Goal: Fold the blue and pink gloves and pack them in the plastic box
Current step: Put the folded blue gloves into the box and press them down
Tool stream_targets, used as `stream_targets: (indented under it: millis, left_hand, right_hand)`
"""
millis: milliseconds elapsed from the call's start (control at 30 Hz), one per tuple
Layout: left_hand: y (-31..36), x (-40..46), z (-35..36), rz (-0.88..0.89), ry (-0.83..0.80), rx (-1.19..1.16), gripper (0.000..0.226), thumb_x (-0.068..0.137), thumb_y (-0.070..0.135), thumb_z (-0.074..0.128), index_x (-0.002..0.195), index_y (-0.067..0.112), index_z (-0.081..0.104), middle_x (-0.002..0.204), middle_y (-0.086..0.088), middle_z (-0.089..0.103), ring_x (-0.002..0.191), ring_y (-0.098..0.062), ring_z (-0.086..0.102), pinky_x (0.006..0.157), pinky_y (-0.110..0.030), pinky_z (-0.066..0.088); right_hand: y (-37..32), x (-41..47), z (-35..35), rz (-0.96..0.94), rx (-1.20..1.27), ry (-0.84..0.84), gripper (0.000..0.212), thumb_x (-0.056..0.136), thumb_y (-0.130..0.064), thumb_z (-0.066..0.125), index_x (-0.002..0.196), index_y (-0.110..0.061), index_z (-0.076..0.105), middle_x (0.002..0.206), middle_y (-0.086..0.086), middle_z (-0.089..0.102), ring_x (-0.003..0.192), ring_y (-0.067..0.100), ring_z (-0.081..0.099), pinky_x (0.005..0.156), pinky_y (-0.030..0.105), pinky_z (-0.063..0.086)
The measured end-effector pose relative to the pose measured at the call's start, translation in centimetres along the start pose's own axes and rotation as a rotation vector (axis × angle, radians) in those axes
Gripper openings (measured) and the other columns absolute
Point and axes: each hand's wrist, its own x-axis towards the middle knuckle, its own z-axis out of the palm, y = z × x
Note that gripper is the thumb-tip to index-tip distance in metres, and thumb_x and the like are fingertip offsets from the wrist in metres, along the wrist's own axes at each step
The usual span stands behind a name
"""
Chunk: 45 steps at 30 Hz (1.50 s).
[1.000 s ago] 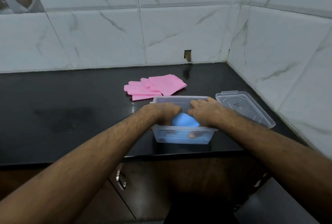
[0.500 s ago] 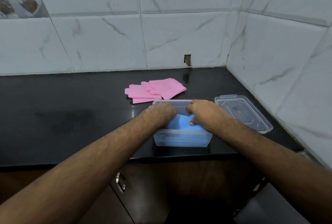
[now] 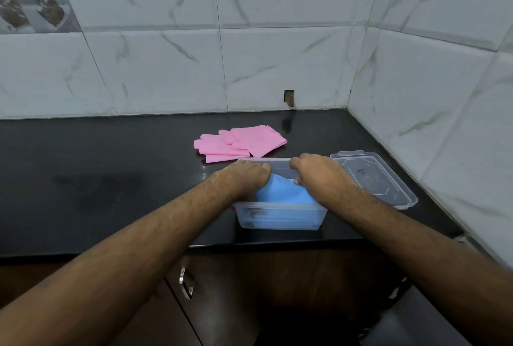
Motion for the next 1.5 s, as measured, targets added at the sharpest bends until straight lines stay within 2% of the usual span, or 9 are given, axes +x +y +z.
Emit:
stream_targets:
  millis: [100, 300, 400, 600, 767, 867, 1167, 1367, 1500]
  left_hand:
    - [-0.3, -0.5, 0.0, 0.044, 0.037, -0.111, 0.054, 0.089, 0.038, 0.074, 0.121, 0.007, 0.044, 0.124, -0.012, 0.063, 0.113, -0.032, 0.061, 0.083, -0.034, 0.037]
    - [0.4, -0.5, 0.4, -0.141, 0.07, -0.467, 0.052, 0.105, 0.062, 0.03, 0.105, 0.014, 0.05, 0.099, -0.006, 0.063, 0.092, -0.026, 0.053, 0.076, -0.036, 0.03]
    - [1.4, 0.5, 0.6, -0.171, 0.049, -0.324, 0.046, 0.105, 0.052, 0.04, 0.121, 0.012, 0.057, 0.121, -0.011, 0.068, 0.11, -0.031, 0.06, 0.081, -0.036, 0.031]
    - [0.9, 1.2, 0.2, -0.188, 0.097, -0.442, 0.04, 0.095, 0.049, 0.063, 0.121, 0.019, 0.064, 0.121, 0.001, 0.067, 0.113, -0.023, 0.06, 0.079, -0.03, 0.034]
    - [0.1, 0.7, 0.3, -0.134, 0.119, -0.74, 0.02, 0.086, 0.037, 0.076, 0.086, 0.032, 0.056, 0.09, 0.015, 0.064, 0.094, -0.017, 0.062, 0.078, -0.034, 0.045]
    - [-0.4, 0.2, 0.5, -0.099, 0.129, -0.875, 0.019, 0.085, 0.03, 0.079, 0.086, 0.027, 0.06, 0.086, 0.013, 0.068, 0.085, -0.013, 0.062, 0.083, -0.039, 0.051]
    - [0.2, 0.9, 0.7, -0.203, 0.192, -0.727, 0.021, 0.09, 0.031, 0.074, 0.093, 0.024, 0.054, 0.088, 0.01, 0.06, 0.086, -0.017, 0.054, 0.062, -0.03, 0.035]
    - [1.3, 0.9, 0.2, -0.286, 0.379, -0.491, 0.039, 0.085, 0.035, 0.079, 0.106, 0.014, 0.052, 0.109, -0.005, 0.06, 0.1, -0.026, 0.055, 0.074, -0.038, 0.042]
    - [1.0, 0.3, -0.4, -0.07, 0.506, -0.305, 0.03, 0.086, 0.026, 0.077, 0.107, 0.015, 0.058, 0.11, -0.002, 0.057, 0.099, -0.024, 0.056, 0.073, -0.036, 0.041]
  right_hand:
    - [0.2, 0.2, 0.4, -0.034, -0.029, -0.016, 0.031, 0.096, -0.034, 0.066, 0.123, -0.021, 0.059, 0.116, 0.002, 0.068, 0.102, 0.024, 0.064, 0.086, 0.04, 0.051]
    - [0.3, 0.5, 0.2, -0.033, -0.241, -0.037, 0.033, 0.094, -0.054, 0.06, 0.11, -0.026, 0.064, 0.101, -0.002, 0.072, 0.101, 0.02, 0.063, 0.088, 0.037, 0.038]
    - [0.1, 0.5, -0.4, 0.034, -0.334, -0.045, 0.041, 0.092, -0.062, 0.057, 0.104, -0.024, 0.067, 0.099, 0.001, 0.07, 0.101, 0.021, 0.059, 0.09, 0.037, 0.037]
    - [0.1, -0.1, 0.4, 0.061, -0.265, -0.073, 0.038, 0.096, -0.055, 0.056, 0.113, -0.022, 0.062, 0.103, 0.002, 0.07, 0.1, 0.022, 0.06, 0.083, 0.039, 0.035]
    - [-0.3, 0.2, 1.2, 0.071, -0.21, -0.127, 0.046, 0.098, -0.051, 0.054, 0.127, -0.017, 0.048, 0.11, 0.005, 0.07, 0.106, 0.026, 0.061, 0.095, 0.045, 0.035]
    - [-0.1, 0.1, 1.2, 0.105, -0.103, -0.122, 0.048, 0.098, -0.05, 0.055, 0.128, -0.015, 0.042, 0.11, 0.006, 0.071, 0.109, 0.028, 0.062, 0.099, 0.047, 0.032]
    - [1.2, -1.0, 1.4, 0.243, 0.39, 0.099, 0.041, 0.09, -0.037, 0.07, 0.105, -0.03, 0.033, 0.078, -0.015, 0.046, 0.084, 0.018, 0.048, 0.093, 0.043, 0.034]
    - [0.9, -1.4, 1.5, 0.21, 0.103, 0.16, 0.019, 0.097, -0.033, 0.049, 0.116, -0.032, 0.045, 0.095, -0.001, 0.071, 0.098, 0.025, 0.054, 0.087, 0.044, 0.032]
    - [0.8, -1.3, 1.4, 0.201, -0.037, 0.118, 0.016, 0.1, -0.03, 0.043, 0.116, -0.033, 0.048, 0.096, 0.001, 0.073, 0.099, 0.024, 0.052, 0.085, 0.043, 0.031]
